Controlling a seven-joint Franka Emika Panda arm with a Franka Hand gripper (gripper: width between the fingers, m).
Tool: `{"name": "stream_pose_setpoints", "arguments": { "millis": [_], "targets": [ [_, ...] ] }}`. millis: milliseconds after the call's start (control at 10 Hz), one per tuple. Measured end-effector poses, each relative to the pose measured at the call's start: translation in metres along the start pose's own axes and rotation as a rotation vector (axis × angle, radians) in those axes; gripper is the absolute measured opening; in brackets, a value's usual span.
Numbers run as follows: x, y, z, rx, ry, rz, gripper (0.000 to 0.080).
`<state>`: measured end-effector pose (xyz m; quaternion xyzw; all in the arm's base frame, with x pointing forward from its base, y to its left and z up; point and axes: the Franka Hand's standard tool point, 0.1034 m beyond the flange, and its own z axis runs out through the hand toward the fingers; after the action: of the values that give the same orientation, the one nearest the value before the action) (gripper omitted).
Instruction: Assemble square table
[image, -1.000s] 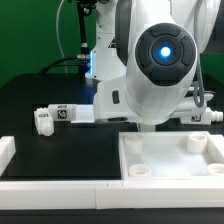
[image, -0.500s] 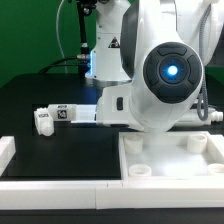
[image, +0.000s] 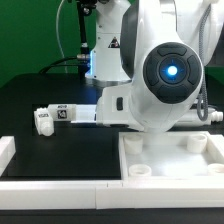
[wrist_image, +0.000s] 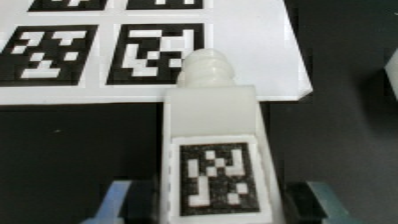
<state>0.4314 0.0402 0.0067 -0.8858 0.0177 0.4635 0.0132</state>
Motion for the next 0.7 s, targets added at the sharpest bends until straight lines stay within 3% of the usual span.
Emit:
{"name": "stream_pose_setpoints", "arguments": {
  "millis": [100,200,300,400,600,700],
  "targets": [
    [0.000,-0.001,-0.001,-0.004,0.003,-0.007,0.0282],
    [-0.005,-0.005,-0.011,-0.015,0.020,-0.024,0.0282],
    [-0.016,-0.008,-0.023,-0.010,0.012,-0.029,0.0282],
    [-0.025,-0.012,-0.040,-0.009,0.028,-0.037,0.0282],
    [-0.038,-0.019,-0.076,-0.004,0.179,-0.059,0.0284],
    [-0.037,-0.015,-0.072,0.003,0.230,-0.051,0.0284]
  ]
}}
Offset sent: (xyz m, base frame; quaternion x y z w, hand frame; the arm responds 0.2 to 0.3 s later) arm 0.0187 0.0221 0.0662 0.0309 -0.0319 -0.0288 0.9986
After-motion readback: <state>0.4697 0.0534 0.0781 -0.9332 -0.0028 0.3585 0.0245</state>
